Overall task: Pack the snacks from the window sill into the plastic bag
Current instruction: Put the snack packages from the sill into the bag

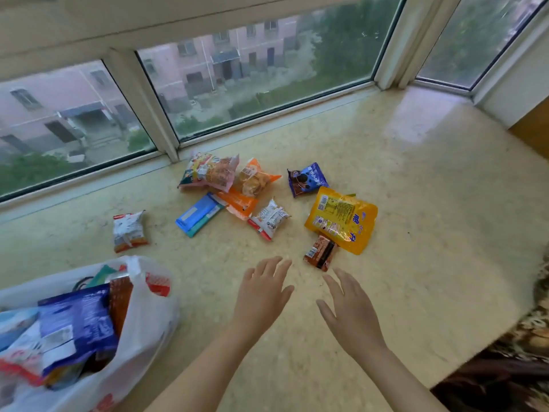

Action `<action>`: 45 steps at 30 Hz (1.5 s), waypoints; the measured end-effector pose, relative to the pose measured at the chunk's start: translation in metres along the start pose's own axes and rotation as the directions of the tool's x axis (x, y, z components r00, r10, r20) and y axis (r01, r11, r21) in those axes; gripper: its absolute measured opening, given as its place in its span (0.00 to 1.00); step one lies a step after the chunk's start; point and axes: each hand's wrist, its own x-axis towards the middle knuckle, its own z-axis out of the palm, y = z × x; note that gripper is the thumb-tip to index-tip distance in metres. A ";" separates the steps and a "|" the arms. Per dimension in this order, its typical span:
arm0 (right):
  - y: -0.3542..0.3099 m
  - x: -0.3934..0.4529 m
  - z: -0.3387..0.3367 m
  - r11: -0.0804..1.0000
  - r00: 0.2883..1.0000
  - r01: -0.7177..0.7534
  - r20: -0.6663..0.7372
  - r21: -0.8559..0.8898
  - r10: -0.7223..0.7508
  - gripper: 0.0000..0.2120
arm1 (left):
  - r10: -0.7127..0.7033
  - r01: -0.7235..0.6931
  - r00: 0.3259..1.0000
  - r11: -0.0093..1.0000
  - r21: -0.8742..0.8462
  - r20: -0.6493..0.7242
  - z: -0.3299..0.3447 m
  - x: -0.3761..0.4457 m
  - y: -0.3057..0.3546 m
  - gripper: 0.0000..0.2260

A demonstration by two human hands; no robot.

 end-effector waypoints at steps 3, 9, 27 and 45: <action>0.031 0.022 0.013 0.998 0.998 -0.053 -0.019 0.030 0.053 0.25 | 0.008 -0.008 1.000 1.000 -0.022 0.005 0.034 0.044 0.012 0.23; 0.082 0.079 0.036 0.996 0.995 -0.070 -0.069 0.060 0.075 0.25 | -0.066 0.070 0.997 0.989 -0.130 0.034 0.094 0.117 0.044 0.26; 0.127 0.170 0.057 0.324 0.635 -0.608 0.199 0.724 0.747 0.48 | -0.355 0.397 0.917 0.761 -0.513 0.183 0.103 0.134 0.033 0.16; 0.016 0.114 -0.030 0.548 0.891 -0.288 0.010 0.785 0.453 0.06 | -0.472 0.435 0.863 0.516 -0.737 0.179 -0.014 0.019 -0.027 0.21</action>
